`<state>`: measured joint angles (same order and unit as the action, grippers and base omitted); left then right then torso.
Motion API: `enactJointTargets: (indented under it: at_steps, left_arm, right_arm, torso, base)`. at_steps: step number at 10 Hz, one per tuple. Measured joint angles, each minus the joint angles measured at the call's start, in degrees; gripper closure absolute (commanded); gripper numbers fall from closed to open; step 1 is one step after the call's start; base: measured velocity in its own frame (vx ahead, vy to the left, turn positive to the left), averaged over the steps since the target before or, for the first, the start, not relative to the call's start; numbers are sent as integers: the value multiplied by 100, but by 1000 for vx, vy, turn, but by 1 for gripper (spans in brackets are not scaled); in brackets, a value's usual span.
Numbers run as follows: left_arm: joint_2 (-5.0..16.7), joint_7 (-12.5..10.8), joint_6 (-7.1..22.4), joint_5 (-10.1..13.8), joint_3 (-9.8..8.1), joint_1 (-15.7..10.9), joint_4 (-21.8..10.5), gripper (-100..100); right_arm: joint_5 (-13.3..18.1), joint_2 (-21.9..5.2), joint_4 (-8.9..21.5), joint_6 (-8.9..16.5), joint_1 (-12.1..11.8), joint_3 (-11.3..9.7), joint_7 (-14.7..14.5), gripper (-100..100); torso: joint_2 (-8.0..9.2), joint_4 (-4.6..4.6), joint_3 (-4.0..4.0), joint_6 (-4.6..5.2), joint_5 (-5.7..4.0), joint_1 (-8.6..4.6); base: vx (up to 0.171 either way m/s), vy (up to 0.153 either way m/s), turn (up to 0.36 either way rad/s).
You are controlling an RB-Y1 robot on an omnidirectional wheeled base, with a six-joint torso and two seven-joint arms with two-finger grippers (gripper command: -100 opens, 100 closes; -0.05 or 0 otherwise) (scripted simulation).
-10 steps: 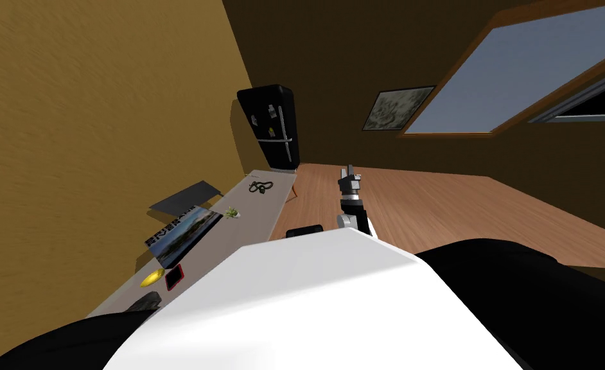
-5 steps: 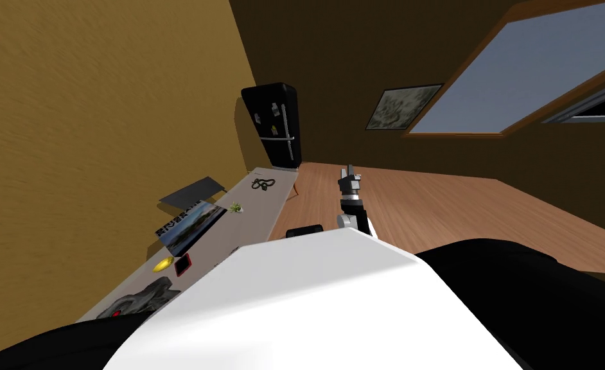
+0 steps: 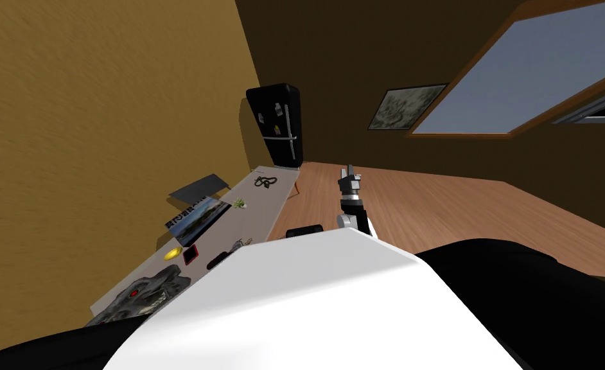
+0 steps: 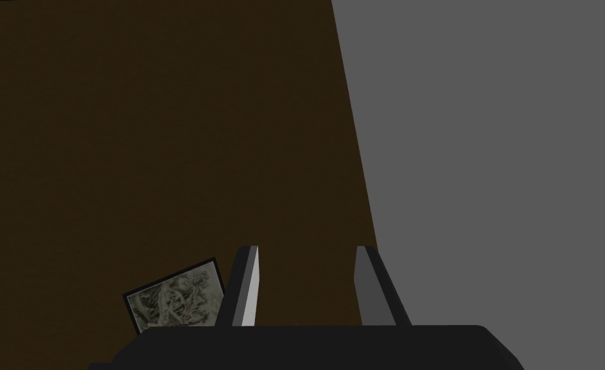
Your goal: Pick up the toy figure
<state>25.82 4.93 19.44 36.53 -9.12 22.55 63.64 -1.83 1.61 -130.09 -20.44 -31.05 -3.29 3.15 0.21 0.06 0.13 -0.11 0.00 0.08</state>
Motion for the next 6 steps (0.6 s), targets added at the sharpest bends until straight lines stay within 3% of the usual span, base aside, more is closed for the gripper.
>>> enactJointTargets:
  at_steps: [1, 2, 5, 6]
  left_arm:
    - [-112, 138, 117, -90, -171, -157, -106, -100]
    - [-141, 280, 122, -51, -212, -374, -324, -100]
    - [-500, 589, 548, -460, -710, -892, -466, -100]
    - [-496, 730, 594, -406, -781, -1141, -689, -100]
  right_arm:
    - [0, 0, 0, 0, 0, 0, 0, 0]
    - [0, 0, 0, 0, 0, 0, 0, 0]
    - [0, 0, 0, 0, 0, 0, 0, 0]
    - [0, 0, 0, 0, 0, 0, 0, 0]
  torso:
    - [3, 0, 1, -2, 0, 1]
    - [-2, 0, -1, 1, 0, 0]
    - [1, -1, 0, -2, 0, 0]
    - [-4, -1, -2, 0, -1, -1]
  base:
    - [-64, 8, 35]
    - [-78, 19, 67]
    - [-67, 10, 44]
    - [-80, 21, 65]
